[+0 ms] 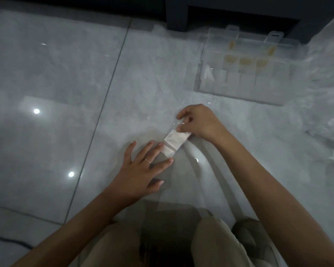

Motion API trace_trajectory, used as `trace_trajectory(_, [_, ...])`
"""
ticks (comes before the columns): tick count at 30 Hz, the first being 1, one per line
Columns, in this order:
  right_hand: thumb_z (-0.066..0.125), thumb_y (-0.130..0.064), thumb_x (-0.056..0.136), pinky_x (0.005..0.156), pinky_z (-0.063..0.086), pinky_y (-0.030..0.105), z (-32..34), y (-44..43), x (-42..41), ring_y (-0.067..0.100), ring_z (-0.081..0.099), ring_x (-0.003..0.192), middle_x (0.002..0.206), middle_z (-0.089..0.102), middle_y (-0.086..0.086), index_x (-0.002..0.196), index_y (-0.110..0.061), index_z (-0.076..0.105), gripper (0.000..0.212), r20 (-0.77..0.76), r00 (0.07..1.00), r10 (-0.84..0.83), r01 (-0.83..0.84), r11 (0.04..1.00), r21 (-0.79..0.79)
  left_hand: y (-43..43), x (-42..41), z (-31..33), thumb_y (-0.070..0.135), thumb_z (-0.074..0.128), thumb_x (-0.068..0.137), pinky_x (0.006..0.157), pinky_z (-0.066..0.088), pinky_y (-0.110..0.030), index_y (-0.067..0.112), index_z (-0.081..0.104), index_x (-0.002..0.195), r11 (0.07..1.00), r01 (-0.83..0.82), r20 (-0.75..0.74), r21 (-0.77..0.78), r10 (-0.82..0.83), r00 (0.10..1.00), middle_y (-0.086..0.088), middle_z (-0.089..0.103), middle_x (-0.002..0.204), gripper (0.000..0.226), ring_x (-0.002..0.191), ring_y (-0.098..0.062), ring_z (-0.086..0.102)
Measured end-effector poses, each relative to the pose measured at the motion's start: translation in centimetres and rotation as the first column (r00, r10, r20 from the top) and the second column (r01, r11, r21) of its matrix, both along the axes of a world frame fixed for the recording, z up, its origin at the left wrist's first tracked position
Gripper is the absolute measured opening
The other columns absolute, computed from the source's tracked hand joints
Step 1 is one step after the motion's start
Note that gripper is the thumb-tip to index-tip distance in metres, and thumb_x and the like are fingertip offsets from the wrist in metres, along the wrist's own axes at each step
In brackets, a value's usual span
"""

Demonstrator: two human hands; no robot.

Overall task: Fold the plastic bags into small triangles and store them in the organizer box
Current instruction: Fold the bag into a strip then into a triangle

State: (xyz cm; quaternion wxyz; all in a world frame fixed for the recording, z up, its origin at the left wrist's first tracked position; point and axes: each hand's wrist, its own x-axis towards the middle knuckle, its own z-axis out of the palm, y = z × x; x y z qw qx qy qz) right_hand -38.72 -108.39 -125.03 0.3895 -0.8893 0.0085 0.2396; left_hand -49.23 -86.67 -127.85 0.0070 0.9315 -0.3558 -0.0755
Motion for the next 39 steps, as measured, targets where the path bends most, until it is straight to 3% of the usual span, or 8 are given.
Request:
trace_trajectory(5, [0.076, 0.002, 0.077, 0.052, 0.054, 0.017, 0.4, -1.3, 0.2, 0.004, 0.062, 0.052, 0.054, 0.065, -0.002, 0.086, 0.000, 0.074, 0.009, -0.258, 0.959, -0.119, 0.198, 0.931, 0.306, 0.0, 0.2, 0.2, 0.049, 0.043, 0.082, 0.107, 0.015, -0.056, 0.029, 0.061, 0.128, 1.000, 0.007, 0.002, -0.019, -0.007, 1.000, -0.014, 0.048, 0.144, 0.054, 0.137, -0.028, 0.033])
trace_trajectory(12, [0.075, 0.002, 0.078, 0.050, 0.049, 0.012, 1.7, -2.2, 0.0, 0.002, 0.063, 0.052, 0.053, 0.066, -0.006, 0.090, 0.002, 0.074, 0.013, -0.193, 0.969, -0.157, 0.215, 0.918, 0.334, 0.0, 0.2, 0.5, 0.046, 0.050, 0.086, 0.109, 0.021, -0.052, 0.030, 0.066, 0.119, 0.957, -0.141, -0.155, -0.255, 0.104, 0.982, -0.005, 0.055, 0.137, 0.040, 0.133, -0.019, 0.040])
trace_trajectory(14, [0.074, 0.003, 0.078, 0.050, 0.049, 0.013, 2.1, -2.2, -0.7, 0.002, 0.063, 0.052, 0.055, 0.067, -0.007, 0.086, -0.001, 0.074, 0.009, -0.190, 0.958, -0.213, 0.274, 0.876, 0.398, -1.3, 1.0, 2.4, 0.029, 0.064, 0.087, 0.093, 0.047, -0.032, 0.029, 0.066, 0.106, 0.696, -0.534, -0.409, -0.480, 0.361, 0.838, 0.006, 0.064, 0.115, 0.020, 0.106, -0.004, 0.060])
trace_trajectory(16, [0.073, 0.001, 0.079, 0.050, 0.047, 0.012, 2.6, -2.1, -1.6, 0.000, 0.060, 0.052, 0.056, 0.066, -0.009, 0.086, -0.005, 0.073, 0.009, -0.200, 0.936, -0.291, 0.352, 0.811, 0.466, -3.1, 2.2, 3.8, 0.013, 0.069, 0.086, 0.064, 0.046, -0.007, 0.018, 0.060, 0.102, 0.268, -0.867, -0.714, -0.420, 0.492, 0.498, 0.008, 0.062, 0.096, 0.019, 0.077, 0.007, 0.062])
trace_trajectory(20, [0.073, 0.001, 0.079, 0.053, 0.048, 0.014, 3.5, -1.2, -3.8, 0.002, 0.058, 0.054, 0.059, 0.067, -0.007, 0.080, -0.011, 0.073, 0.011, -0.202, 0.889, -0.412, 0.449, 0.695, 0.562, -5.5, 4.0, 5.5, 0.021, 0.069, 0.081, 0.071, 0.056, -0.021, 0.009, 0.064, 0.105, -0.058, -0.977, -0.971, -0.207, 0.132, 0.198, -0.010, 0.071, 0.103, 0.028, 0.090, -0.019, 0.071])
trace_trajectory(25, [0.073, -0.001, 0.079, 0.060, 0.054, 0.019, 4.1, -0.5, -5.4, 0.006, 0.062, 0.060, 0.066, 0.068, -0.003, 0.078, -0.017, 0.073, 0.016, -0.196, 0.847, -0.494, 0.505, 0.634, 0.586, -6.8, 4.4, 7.3, 0.003, 0.072, 0.080, 0.059, 0.054, -0.020, 0.012, 0.066, 0.083, -0.106, -0.949, -0.951, -0.297, 0.120, 0.284, 0.002, 0.070, 0.072, 0.012, 0.072, -0.010, 0.069])
trace_trajectory(32, [0.062, -0.013, 0.092, 0.056, 0.054, 0.017, 4.9, 0.1, -6.2, 0.004, 0.063, 0.059, 0.060, 0.065, -0.007, 0.079, -0.013, 0.071, 0.016, -0.293, 0.808, -0.511, 0.572, 0.561, 0.599, -6.4, 4.1, 8.8, 0.003, 0.074, 0.079, 0.064, 0.059, -0.024, 0.013, 0.070, 0.082, -0.052, -0.896, -0.876, -0.442, 0.239, 0.418, -0.003, 0.074, 0.075, 0.011, 0.073, -0.016, 0.072])
trace_trajectory(39, [0.057, -0.015, 0.096, 0.048, 0.051, 0.024, 5.2, 0.8, -7.5, 0.015, 0.061, 0.047, 0.058, 0.063, 0.002, 0.085, -0.011, 0.068, 0.016, 0.080, 0.806, -0.587, 0.476, 0.722, 0.502, -6.8, 3.8, 9.1, 0.009, 0.062, 0.091, 0.058, 0.055, -0.019, 0.017, 0.069, 0.083, -0.092, -0.903, -0.890, -0.420, 0.238, 0.389, 0.006, 0.073, 0.073, 0.013, 0.073, -0.014, 0.072])
